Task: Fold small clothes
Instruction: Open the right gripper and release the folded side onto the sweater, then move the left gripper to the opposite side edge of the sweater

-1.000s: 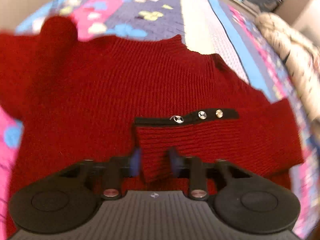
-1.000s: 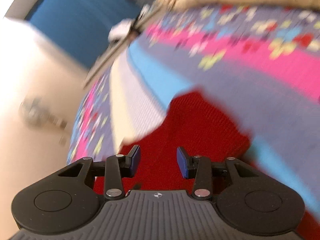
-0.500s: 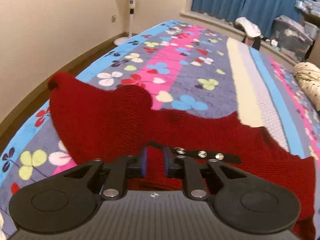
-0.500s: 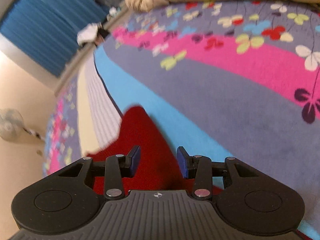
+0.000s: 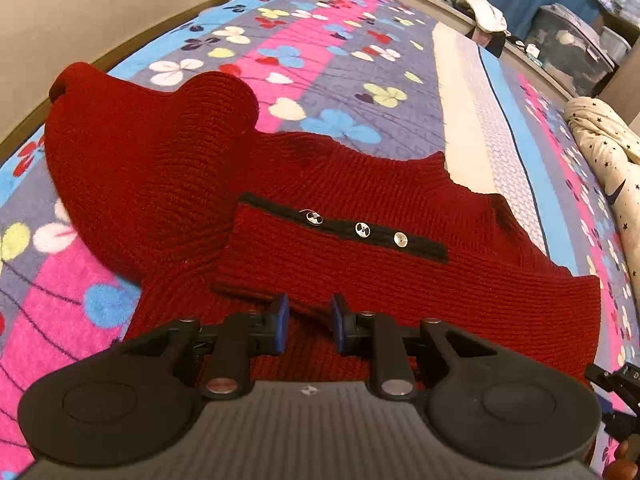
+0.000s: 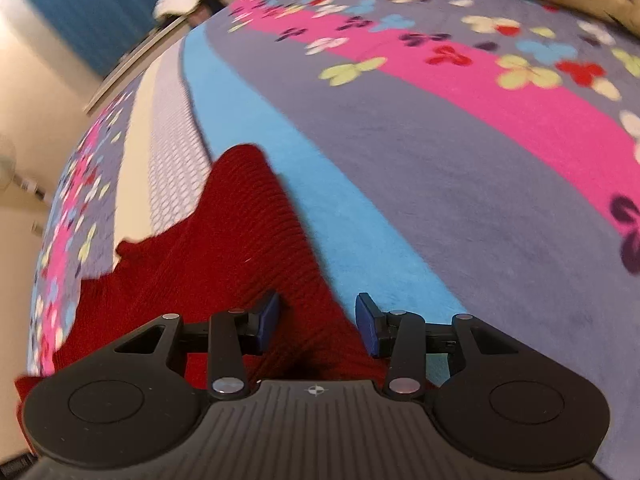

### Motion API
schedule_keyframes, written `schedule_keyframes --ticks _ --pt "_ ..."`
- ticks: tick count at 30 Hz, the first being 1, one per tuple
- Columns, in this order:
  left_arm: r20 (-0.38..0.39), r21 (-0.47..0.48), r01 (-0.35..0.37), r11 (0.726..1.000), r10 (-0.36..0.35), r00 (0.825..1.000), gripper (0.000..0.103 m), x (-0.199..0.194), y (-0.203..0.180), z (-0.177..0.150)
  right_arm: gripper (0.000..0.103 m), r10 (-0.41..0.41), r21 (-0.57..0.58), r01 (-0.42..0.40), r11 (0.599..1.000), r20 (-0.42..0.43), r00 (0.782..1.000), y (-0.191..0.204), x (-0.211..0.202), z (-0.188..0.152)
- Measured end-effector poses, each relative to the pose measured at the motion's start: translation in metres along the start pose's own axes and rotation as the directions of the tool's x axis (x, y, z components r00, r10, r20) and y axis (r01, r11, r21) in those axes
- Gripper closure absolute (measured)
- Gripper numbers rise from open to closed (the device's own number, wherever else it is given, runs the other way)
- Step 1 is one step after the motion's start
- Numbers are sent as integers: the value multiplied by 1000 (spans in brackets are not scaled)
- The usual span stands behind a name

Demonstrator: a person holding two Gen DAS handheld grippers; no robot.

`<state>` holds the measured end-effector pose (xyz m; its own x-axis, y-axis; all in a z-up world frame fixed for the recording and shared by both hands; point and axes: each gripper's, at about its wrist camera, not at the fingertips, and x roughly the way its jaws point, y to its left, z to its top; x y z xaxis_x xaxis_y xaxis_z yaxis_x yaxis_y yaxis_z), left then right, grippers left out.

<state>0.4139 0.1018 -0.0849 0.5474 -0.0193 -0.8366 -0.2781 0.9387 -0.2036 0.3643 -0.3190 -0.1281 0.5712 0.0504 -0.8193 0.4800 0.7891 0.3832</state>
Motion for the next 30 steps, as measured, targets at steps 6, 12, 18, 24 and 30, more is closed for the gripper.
schedule_keyframes --ticks 6,12,18,24,30 --pt "2 8 6 1000 -6 1000 79 -1 -2 1 62 22 -85 -25 996 -35 999 2 11 5" --pt "15 30 14 999 -14 1000 79 -4 -11 -1 85 45 -122 -45 992 1 999 3 4 10" --pt "23 90 44 995 -46 999 79 -10 -21 -5 92 71 -12 -71 997 68 995 -23 -3 37" --pt "15 96 58 994 -60 998 79 -11 -24 -4 73 -21 -38 22 999 20 1000 -20 5 32" --pt "16 90 62 994 -64 998 79 -12 -22 -2 70 59 -106 -49 993 101 993 0 -17 26"
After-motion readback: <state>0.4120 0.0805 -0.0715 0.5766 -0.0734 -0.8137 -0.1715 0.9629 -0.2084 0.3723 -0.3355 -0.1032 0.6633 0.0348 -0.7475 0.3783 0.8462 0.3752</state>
